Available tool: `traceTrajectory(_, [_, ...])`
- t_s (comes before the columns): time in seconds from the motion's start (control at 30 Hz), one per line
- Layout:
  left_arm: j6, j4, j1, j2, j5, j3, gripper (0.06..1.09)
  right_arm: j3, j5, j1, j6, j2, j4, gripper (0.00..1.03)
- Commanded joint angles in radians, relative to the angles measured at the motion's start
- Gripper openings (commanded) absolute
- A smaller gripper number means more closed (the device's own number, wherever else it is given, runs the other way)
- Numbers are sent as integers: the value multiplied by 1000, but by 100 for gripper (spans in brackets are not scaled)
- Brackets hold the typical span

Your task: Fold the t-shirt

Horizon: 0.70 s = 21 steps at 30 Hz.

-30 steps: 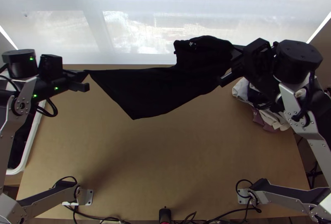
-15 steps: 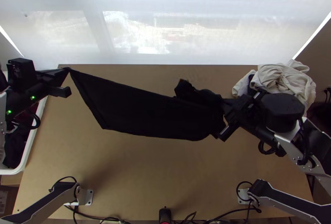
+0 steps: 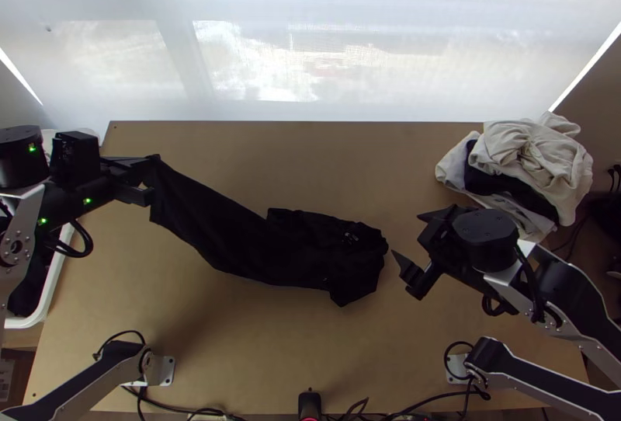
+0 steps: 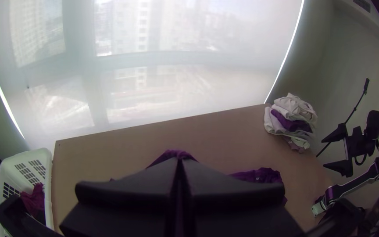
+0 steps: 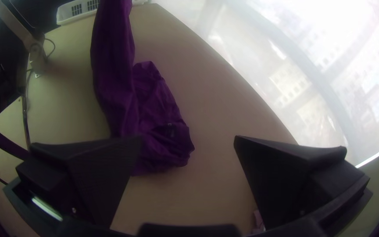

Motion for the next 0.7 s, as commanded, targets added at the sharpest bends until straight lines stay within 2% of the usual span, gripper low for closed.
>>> traceTrajectory(0.0, [8,-1,-8,18,-1,-23,9,-54,-1,-2,-10,5,21,98])
traceTrajectory(0.17, [10,9,1,29,-3,-38,9,-78,-10,11,-10,51,48,98])
traceTrajectory(0.23, [10,16,2,34,-4,-49,9,-97,-47,31,-7,65,48,98])
traceTrajectory(0.4, [11,27,4,48,-12,-53,9,-194,-129,133,5,82,51,98])
traceTrajectory(0.67, [11,27,25,58,-18,-70,9,-273,-176,274,5,119,116,98])
